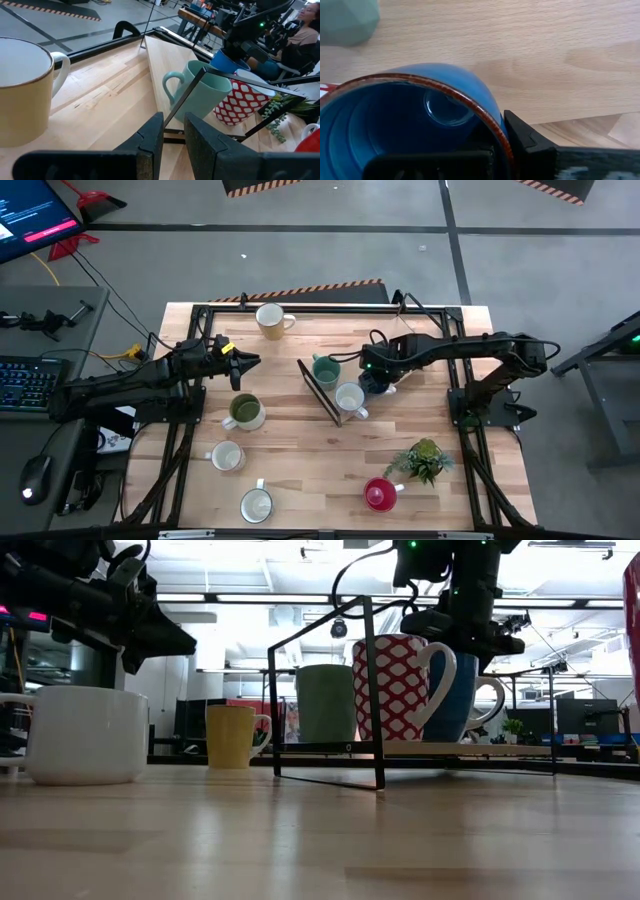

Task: Place coffee mugs
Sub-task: Put the blue mug on the shelf

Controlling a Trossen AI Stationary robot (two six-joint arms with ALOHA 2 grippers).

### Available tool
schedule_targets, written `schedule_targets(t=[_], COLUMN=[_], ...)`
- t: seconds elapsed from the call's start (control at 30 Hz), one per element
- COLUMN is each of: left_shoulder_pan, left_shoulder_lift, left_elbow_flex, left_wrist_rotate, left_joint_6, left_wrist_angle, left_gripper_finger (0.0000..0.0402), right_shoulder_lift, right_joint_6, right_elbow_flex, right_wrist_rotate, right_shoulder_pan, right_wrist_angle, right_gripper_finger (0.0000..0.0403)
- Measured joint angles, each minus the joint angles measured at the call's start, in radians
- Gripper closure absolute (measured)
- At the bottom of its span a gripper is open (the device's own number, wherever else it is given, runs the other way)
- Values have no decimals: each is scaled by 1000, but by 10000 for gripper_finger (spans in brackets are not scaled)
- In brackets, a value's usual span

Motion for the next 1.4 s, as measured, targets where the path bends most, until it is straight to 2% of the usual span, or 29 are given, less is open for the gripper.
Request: schedule_targets(t=[0.2,0.47,0.63,0.97,1.4], left_shoulder_pan=[0,0,0,0,0], left_shoulder_lift=[0,0,0,0,0], left_elbow_flex=[0,0,0,0,0], left_wrist_rotate=[0,0,0,0,0], left_joint_6=[0,0,1,1,9], left_wrist_angle=[0,0,0,0,0], left_gripper_finger=[334,334,334,334,334], right_shoulder_lift=[0,0,0,0,0], right_joint_6=[-2,26,24,-55,-96], right_elbow_flex=[0,0,0,73,171], right_wrist_rotate=[1,29,35,111,151], right_shoulder_pan=[0,0,0,0,0], right_wrist_angle=[2,4,8,9,-91], right_gripper_finger=[391,314,285,279,279])
